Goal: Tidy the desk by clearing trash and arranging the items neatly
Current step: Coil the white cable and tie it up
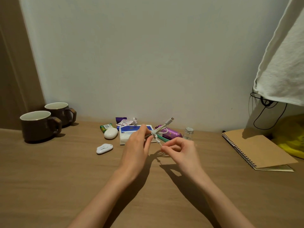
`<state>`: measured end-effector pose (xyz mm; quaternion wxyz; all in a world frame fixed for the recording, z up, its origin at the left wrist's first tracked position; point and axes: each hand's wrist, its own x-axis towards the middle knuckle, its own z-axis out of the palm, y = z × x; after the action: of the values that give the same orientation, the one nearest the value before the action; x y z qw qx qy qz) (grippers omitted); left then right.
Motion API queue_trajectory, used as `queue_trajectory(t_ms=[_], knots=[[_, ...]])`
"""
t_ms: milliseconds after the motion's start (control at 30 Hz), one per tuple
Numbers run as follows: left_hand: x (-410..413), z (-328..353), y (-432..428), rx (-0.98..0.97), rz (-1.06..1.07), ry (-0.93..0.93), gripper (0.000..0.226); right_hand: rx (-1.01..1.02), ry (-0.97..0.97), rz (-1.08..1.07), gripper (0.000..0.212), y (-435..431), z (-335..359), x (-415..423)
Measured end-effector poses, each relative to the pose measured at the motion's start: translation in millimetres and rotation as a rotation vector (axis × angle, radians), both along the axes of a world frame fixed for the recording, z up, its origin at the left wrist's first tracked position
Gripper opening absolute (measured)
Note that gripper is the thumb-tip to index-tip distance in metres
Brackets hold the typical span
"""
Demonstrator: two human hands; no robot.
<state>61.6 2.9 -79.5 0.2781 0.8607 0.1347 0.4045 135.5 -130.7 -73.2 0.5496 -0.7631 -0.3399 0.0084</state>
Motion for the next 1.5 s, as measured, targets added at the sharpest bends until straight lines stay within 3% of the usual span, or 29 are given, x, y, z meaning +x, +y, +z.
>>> queue_trajectory(t_ms=[267,433,567,700,967,1167,1267,1400,1500], knots=[[2,-8,7,0.194,-0.051,0.039,0.009,-0.162,-0.669,0.004,0.021,-5,2,-3],[3,-10,7,0.302,-0.112,0.112,0.002,-0.169,-0.866,-0.02,0.025,-11,5,0],[5,-15,16,0.313,-0.257,0.117,0.007,-0.124,-0.675,-0.076,0.016,-13,5,11],[6,-12,11,0.044,-0.357,0.143,0.018,-0.153,-0.454,-0.077,0.01,-13,5,21],[5,-16,17,-0.251,-0.381,0.166,0.016,-0.416,-0.564,0.051,0.032,-10,-8,20],[7,-15,21,-0.333,-0.435,0.182,0.017,-0.409,-0.645,0.025,0.035,-8,-7,24],[8,-12,27,-0.284,-0.335,0.155,0.035,-0.4,-0.643,-0.022,0.029,-7,-2,26],[13,-15,50,-0.257,-0.038,-0.02,0.026,-0.281,-0.505,-0.154,0.015,1,8,40],[18,-33,69,-0.051,0.144,0.125,0.035,-0.282,-0.342,-0.195,0.02,18,14,45]])
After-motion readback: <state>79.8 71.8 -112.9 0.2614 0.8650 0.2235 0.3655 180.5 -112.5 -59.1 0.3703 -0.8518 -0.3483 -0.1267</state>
